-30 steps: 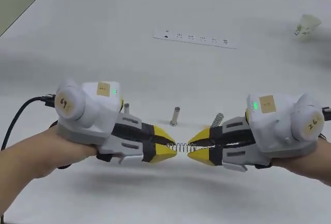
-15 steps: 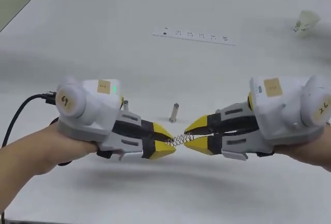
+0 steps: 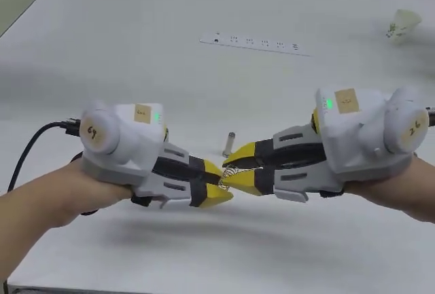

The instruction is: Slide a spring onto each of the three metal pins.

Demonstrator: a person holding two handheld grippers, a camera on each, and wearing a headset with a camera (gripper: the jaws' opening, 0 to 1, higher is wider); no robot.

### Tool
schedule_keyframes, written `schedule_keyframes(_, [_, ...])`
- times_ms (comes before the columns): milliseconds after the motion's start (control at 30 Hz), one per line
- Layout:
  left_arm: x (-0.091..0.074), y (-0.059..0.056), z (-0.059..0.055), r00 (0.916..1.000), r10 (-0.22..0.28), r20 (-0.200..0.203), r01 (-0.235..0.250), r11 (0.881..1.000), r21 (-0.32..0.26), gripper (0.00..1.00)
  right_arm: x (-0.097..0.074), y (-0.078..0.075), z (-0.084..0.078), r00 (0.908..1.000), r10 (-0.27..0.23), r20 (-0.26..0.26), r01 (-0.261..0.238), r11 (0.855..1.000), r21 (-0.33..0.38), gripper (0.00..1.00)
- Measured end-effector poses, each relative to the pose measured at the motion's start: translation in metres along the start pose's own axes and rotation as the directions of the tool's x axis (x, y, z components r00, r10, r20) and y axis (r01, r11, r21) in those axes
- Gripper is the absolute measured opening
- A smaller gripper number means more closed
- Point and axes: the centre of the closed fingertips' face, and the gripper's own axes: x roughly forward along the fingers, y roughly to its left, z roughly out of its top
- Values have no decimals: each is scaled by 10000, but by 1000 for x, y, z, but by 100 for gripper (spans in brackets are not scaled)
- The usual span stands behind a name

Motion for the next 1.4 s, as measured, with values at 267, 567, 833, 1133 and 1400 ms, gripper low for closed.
schedule_keyframes(267, [0, 0, -2, 9999, 43, -112, -43, 10000, 3, 2, 6, 0, 1, 9998, -190, 34, 190, 9997, -158, 7])
schedule_keyframes(567, [-3, 2, -3, 9999, 134, -91, -135, 9998, -114, 2, 5, -3, 1, 9996, -143, -248, 136, 9995, -295, 7])
schedule_keyframes(833, [-4, 3, -1, 9996, 254, 85, -252, 9995, -186, 3, 4, -4, 3, 9994, -130, -332, 118, 9992, -372, 7])
schedule_keyframes(1133, [-9, 7, 5, 9982, 480, 367, -471, 9985, -262, 7, 3, -9, 7, 9991, -259, -323, 244, 9986, -464, 7])
schedule_keyframes(1400, [-17, 14, 0, 9962, 825, 290, -815, 9960, -353, 13, 3, -14, 9, 9985, -342, -424, 317, 9978, -582, 7])
